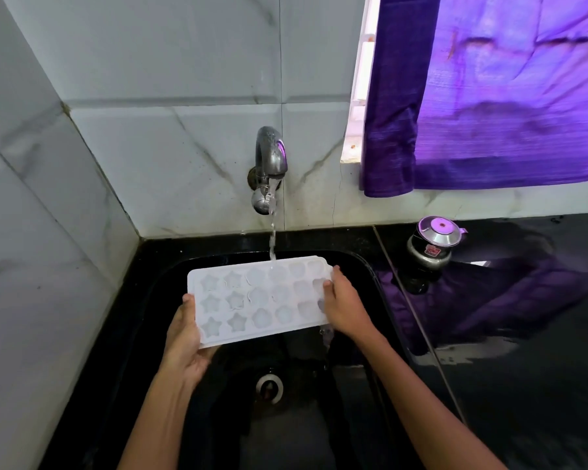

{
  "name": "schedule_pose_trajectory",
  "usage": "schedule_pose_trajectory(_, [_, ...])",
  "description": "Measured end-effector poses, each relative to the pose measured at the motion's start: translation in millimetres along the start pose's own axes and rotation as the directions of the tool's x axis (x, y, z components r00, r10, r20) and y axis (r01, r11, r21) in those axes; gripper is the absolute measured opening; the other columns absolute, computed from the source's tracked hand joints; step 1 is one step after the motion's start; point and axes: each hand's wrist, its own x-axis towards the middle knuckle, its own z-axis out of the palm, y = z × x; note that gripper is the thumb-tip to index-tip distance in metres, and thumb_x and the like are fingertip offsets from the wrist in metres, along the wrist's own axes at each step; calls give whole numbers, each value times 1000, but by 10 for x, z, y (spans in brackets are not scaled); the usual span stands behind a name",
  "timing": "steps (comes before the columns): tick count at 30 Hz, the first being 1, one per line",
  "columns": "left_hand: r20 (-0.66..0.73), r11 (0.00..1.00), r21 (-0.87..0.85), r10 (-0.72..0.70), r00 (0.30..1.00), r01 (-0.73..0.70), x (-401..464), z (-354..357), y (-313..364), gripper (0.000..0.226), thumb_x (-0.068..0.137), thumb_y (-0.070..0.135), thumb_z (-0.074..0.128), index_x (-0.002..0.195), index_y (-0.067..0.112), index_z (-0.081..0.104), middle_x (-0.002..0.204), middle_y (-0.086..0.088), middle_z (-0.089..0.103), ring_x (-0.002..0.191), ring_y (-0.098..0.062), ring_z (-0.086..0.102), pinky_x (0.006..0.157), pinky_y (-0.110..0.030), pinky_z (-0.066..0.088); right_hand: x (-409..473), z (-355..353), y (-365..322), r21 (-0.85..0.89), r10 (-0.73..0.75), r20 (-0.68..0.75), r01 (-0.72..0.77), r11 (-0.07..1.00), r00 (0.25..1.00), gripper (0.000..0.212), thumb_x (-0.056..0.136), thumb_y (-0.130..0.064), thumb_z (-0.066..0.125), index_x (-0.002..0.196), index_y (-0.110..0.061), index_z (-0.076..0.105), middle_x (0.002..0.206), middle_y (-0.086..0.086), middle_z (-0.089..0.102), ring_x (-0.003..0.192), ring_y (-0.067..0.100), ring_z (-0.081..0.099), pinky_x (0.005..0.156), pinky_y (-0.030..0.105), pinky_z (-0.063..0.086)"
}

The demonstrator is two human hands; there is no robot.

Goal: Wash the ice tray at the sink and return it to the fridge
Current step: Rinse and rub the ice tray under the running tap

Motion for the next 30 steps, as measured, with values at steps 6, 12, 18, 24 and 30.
schedule_pose_trajectory(6, [-23,908,362,237,971,-213,-40,38,-22,31,101,35,34,108,12,54,105,-5,63,86,-14,61,65,-27,49,112,-151,263,267,82,-52,-65,962,995,39,92,-3,53,131,-5,51,124,7,60,112,18,57,89,29,49])
schedule_pose_trajectory(12, [-20,832,506,278,960,-230,-525,-258,-348,35,103,30,27,109,10,55,103,-4,60,93,-19,58,78,-31,45,-533,-99,517,320,45,-50,-27,947,998,37,88,4,56,122,-10,54,115,6,63,102,17,60,79,25,52])
schedule_pose_trajectory(18, [-147,960,272,-31,989,71,-459,-217,-517,68,98,55,10,105,11,61,96,-10,65,96,-30,61,89,-43,49,-650,-2,663,329,45,-79,-17,944,996,29,86,8,56,105,-14,53,109,4,62,96,17,63,76,23,53])
schedule_pose_trajectory(24, [-74,955,128,-260,963,268,-627,-439,-797,92,87,69,-5,135,11,48,137,-17,51,130,-31,43,108,-38,30,-907,165,941,346,26,-83,5,938,996,37,80,23,47,80,-14,49,93,1,63,87,10,62,71,17,53])
schedule_pose_trajectory(30, [-73,938,38,-342,937,346,-721,-521,-883,107,77,81,-6,133,8,48,137,-19,48,128,-30,43,105,-39,31,-995,219,1150,371,-25,-42,39,928,999,43,74,33,35,71,-10,40,97,3,63,89,11,62,70,16,51])
